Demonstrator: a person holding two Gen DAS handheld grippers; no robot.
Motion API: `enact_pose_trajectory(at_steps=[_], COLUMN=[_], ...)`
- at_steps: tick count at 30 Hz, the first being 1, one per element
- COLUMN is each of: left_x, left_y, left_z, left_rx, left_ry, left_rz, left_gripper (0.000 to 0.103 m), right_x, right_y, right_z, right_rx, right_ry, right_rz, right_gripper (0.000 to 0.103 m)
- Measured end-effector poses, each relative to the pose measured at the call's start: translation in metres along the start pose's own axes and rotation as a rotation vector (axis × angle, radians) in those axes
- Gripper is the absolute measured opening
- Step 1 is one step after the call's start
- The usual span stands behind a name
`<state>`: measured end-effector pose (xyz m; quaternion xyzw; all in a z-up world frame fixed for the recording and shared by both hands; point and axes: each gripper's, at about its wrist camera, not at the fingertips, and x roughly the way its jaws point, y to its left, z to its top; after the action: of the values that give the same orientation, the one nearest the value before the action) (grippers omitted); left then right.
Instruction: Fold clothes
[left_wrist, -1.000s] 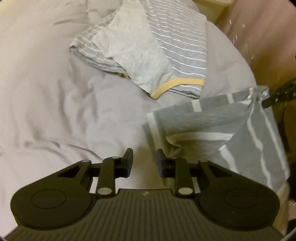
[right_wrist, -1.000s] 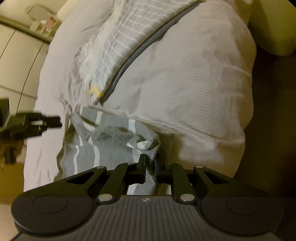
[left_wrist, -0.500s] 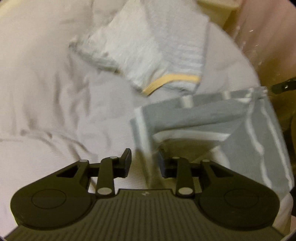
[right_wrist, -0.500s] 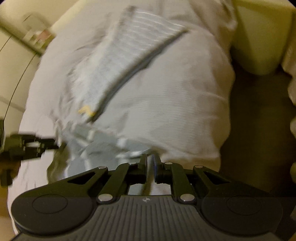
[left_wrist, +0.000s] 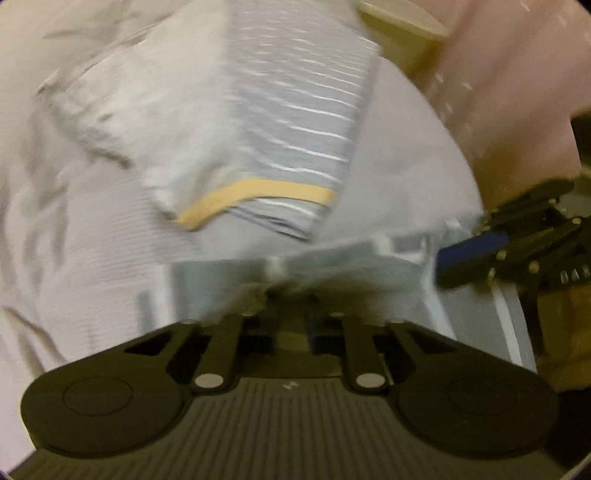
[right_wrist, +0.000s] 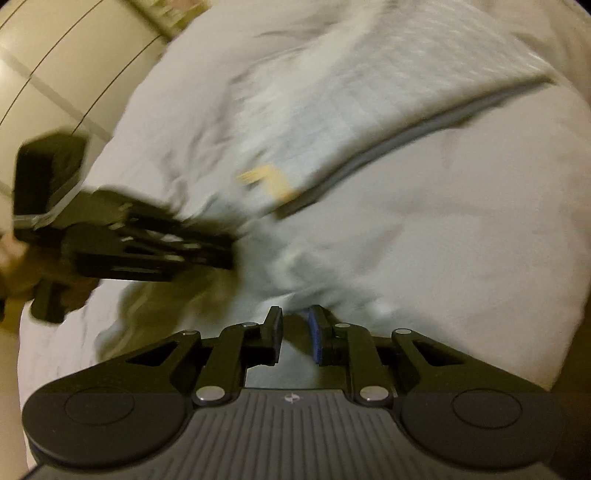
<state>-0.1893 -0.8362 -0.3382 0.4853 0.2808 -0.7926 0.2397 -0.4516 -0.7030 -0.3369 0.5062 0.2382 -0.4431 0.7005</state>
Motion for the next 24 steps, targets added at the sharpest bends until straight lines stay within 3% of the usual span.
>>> enact_pose_trajectory(at_steps=[5,7,10,14,18,21,24], left_x=[-0.016,-0.029,-0.052,-0.063,-0.034,-0.016,-0.025], left_y=[0.020,0.022,0.022,-0.008,-0.027,-0.010,0.021], left_z=[0.001,-0.003,-0.013,-0.022,-0.030,-0.041,-0.052], left_rx=[-0.025,-0.027,-0.029,0.025,0.105,0.099,0.020], left_ry=[0.007,-0.018,-0.069,-0.110,-0.048,-0.022,-0.028], left_rz=[0.082,0.118,0.147,0.080,0.084,0.104,0.106], left_gripper=[0.008,0.015,0.016,0.020,0.021,0.026,0.022], right_x=[-0.021,-0.035,-0.052,-0.038,-0.004,-0.003,-0.016], right_y=[-0.033,-0.031,-0.010,0.031,0.052,0.046,0.034], right_z=[-0.007,-0.013,-0.024,-0.043,-0.052,-0.064,-0.078], right_rx=[0.052,0.059,0.019,-0.061,-0.076,-0.068,-0.063], right_ry=[-0.017,-0.036,-0.059,-0.017,0.039,0.065,0.081], right_rz=[-0.075,-0.106,-0.093,-0.006,0.042,0.025,-0.020], right_gripper=[0.018,0.022,0.025,0.025,0.026,0.028,0.027])
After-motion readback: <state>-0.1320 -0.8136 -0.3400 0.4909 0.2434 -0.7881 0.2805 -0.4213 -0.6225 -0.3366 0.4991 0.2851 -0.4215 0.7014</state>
